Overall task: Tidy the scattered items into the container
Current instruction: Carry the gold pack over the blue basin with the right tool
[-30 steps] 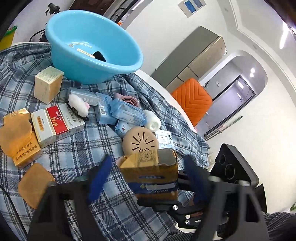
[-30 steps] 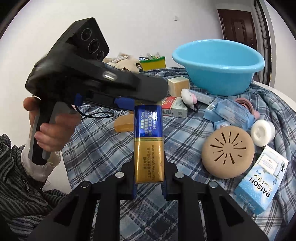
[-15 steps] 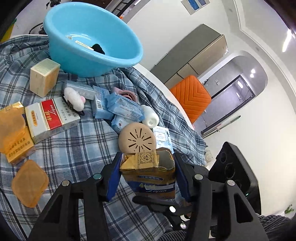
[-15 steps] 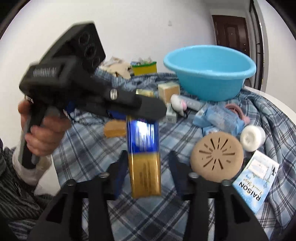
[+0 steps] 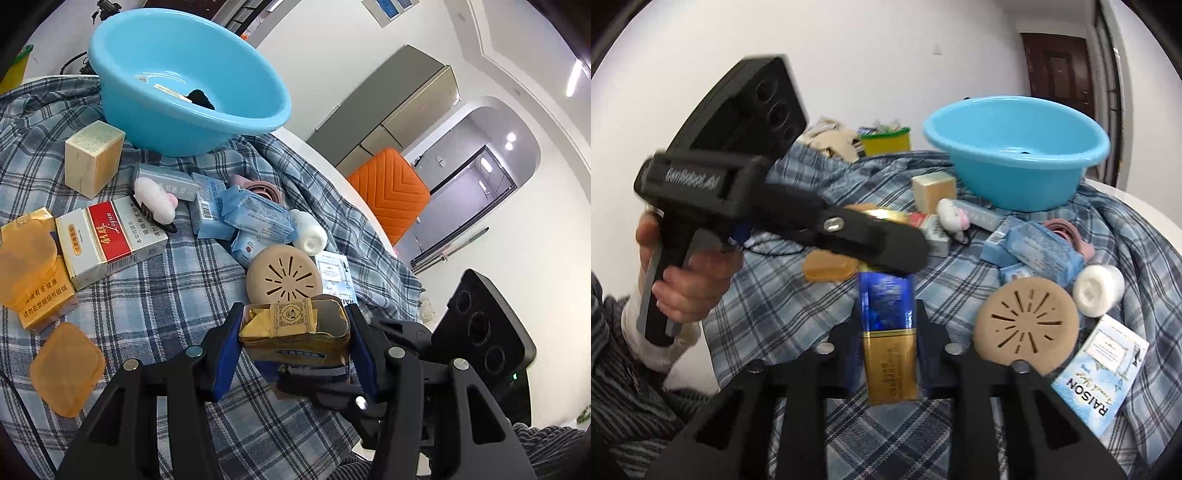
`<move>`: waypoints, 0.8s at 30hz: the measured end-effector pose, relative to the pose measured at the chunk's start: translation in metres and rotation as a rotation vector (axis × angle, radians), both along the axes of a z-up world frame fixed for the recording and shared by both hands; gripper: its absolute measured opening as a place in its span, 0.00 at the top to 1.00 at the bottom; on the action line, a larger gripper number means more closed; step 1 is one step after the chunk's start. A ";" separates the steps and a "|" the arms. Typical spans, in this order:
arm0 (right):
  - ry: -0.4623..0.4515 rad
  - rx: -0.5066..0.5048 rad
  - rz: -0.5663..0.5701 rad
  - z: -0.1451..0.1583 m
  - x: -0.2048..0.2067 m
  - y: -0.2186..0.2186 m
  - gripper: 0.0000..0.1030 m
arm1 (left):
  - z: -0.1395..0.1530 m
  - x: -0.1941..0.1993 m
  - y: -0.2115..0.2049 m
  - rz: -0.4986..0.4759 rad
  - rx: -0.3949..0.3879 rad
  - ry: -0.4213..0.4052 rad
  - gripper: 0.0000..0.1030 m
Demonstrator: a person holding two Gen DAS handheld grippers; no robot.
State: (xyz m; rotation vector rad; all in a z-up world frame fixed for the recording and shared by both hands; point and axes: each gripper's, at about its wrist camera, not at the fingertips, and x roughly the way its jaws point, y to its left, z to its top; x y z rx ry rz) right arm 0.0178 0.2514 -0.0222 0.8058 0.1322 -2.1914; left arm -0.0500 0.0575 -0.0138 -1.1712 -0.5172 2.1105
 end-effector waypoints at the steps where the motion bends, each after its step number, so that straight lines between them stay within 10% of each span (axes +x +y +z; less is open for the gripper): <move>1: 0.008 0.009 -0.002 -0.001 0.000 0.000 0.80 | 0.000 0.000 -0.001 -0.001 -0.002 0.001 0.46; 7: 0.001 0.005 0.001 -0.002 -0.002 0.001 0.81 | 0.004 0.006 0.000 0.014 -0.047 0.054 0.38; 10: 0.013 0.049 -0.028 -0.003 -0.004 -0.001 0.82 | 0.013 0.014 0.003 0.080 -0.181 0.161 0.18; 24: -0.012 0.125 -0.324 -0.003 -0.018 0.016 0.82 | 0.024 0.022 -0.009 0.334 -0.450 0.351 0.16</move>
